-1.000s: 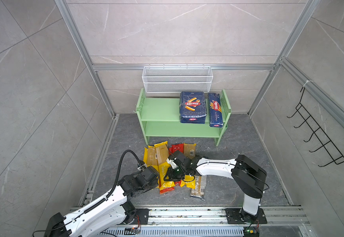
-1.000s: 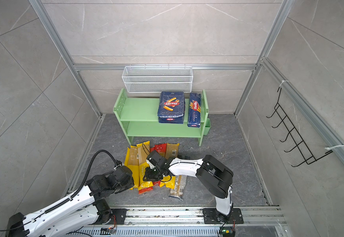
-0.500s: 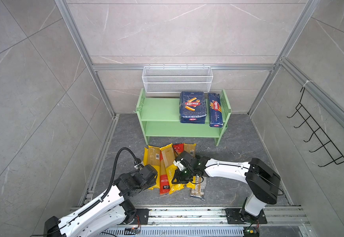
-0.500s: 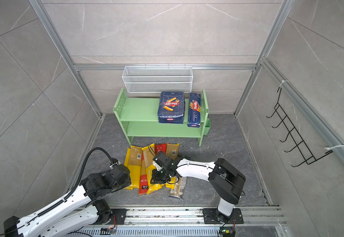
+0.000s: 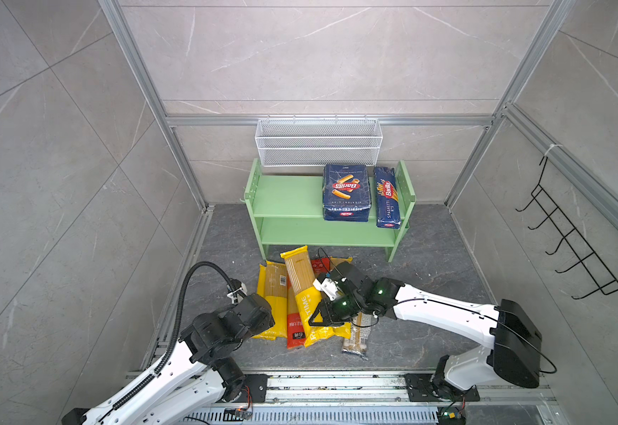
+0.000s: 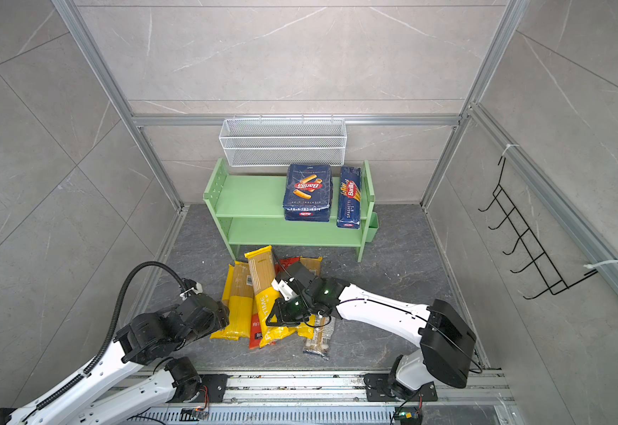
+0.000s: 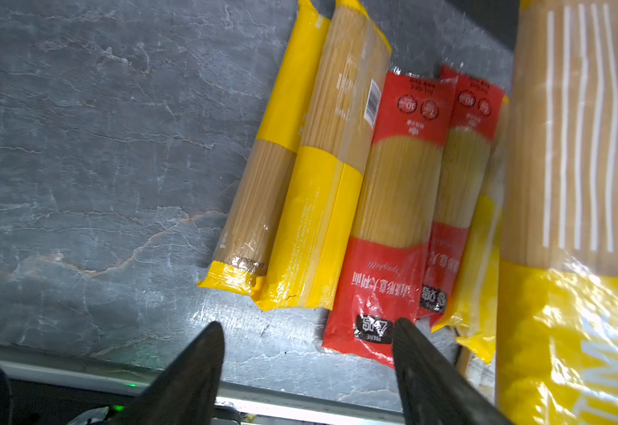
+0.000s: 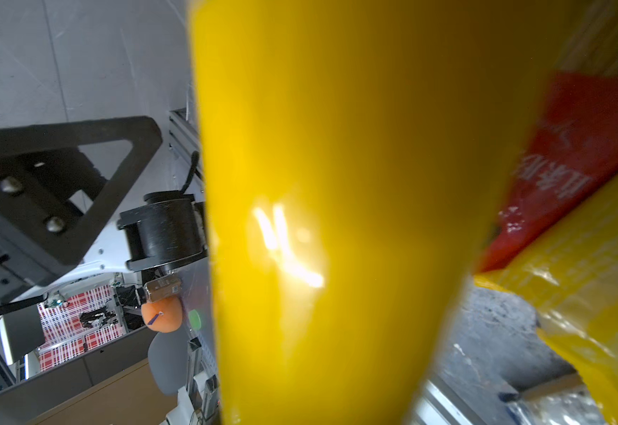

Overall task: Arrange pasta packages on shelves
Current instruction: Pick up the pasta bag from the pasta bags, then place the pasta bag on the shelf.

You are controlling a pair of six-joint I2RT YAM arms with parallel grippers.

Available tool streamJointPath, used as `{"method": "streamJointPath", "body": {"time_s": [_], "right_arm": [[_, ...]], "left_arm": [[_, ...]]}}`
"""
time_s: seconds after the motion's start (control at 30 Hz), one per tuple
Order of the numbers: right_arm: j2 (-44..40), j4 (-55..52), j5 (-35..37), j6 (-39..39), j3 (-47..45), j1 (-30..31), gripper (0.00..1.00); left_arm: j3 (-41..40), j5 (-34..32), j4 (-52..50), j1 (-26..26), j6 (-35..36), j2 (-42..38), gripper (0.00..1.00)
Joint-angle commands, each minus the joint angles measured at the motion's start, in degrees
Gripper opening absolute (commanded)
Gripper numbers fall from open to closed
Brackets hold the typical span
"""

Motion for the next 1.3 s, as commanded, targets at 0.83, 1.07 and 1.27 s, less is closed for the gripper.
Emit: {"method": "streamJointPath", "body": {"time_s": [0.83,1.07,1.27], "right_arm": [[16.8,-30.8,13.3,-17.0,67.1,-1.0,0.00],[38.3,-42.5,11.9,-15.7,100.3,-8.7,0.00],[42.5,-37.6,8.1,-12.8,102.4,-13.6,0.00]], "left_arm": [[10.1,-0.5,0.8,0.1,7.3,2.1,0.81],[11.5,0.0,2.3,0.1,9.9,2.4,0.81],[12.8,-0.3,2.1,0.1,11.5,2.5,0.82]]}}
